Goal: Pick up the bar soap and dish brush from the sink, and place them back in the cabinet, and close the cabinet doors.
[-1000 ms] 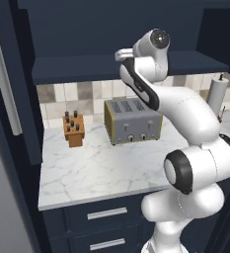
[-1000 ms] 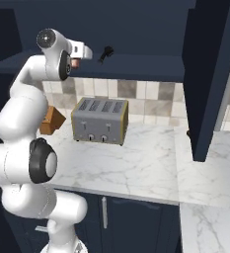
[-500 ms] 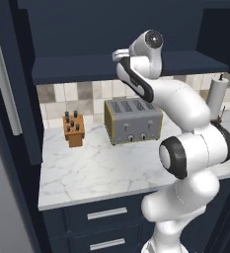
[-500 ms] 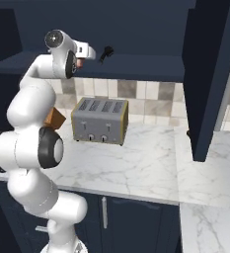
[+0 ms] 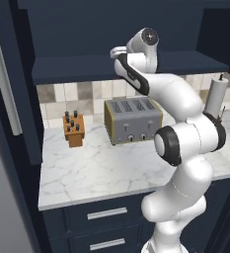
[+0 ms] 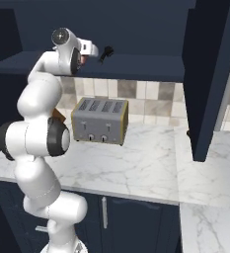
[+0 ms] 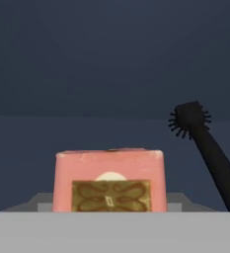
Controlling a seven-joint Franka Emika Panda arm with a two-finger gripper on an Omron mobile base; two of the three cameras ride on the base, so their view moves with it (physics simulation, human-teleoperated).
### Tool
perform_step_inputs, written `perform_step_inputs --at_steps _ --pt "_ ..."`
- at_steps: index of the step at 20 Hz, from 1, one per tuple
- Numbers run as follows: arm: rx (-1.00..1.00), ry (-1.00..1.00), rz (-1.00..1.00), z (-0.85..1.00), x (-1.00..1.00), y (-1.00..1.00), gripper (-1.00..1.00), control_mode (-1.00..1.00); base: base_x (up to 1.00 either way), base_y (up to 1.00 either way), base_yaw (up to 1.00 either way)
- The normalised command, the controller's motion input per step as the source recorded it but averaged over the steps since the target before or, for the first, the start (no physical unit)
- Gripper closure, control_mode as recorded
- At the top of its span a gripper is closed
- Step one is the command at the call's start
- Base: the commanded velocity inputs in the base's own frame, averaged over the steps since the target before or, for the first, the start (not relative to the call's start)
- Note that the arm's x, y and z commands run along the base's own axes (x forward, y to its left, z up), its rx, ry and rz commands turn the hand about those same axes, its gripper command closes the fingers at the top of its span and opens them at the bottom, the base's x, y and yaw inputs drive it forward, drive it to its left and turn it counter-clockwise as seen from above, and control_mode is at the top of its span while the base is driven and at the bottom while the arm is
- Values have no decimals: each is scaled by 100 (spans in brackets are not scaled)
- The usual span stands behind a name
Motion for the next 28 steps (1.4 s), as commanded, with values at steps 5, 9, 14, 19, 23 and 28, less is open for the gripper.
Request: perform_step_inputs --at_steps 5,9,14,19,23,28 --pt "0 0 1 -21 40 0 100 -100 0 0 0" --pt "0 3 2 -4 9 0 100 -100 0 0 0" --pt "0 0 1 0 0 0 100 -100 0 0 0" --pt "0 0 0 -22 5 0 100 -100 0 0 0" --pt "0 0 0 -24 4 0 100 -100 0 0 0" --pt "0 0 0 0 0 0 100 -100 0 0 0"
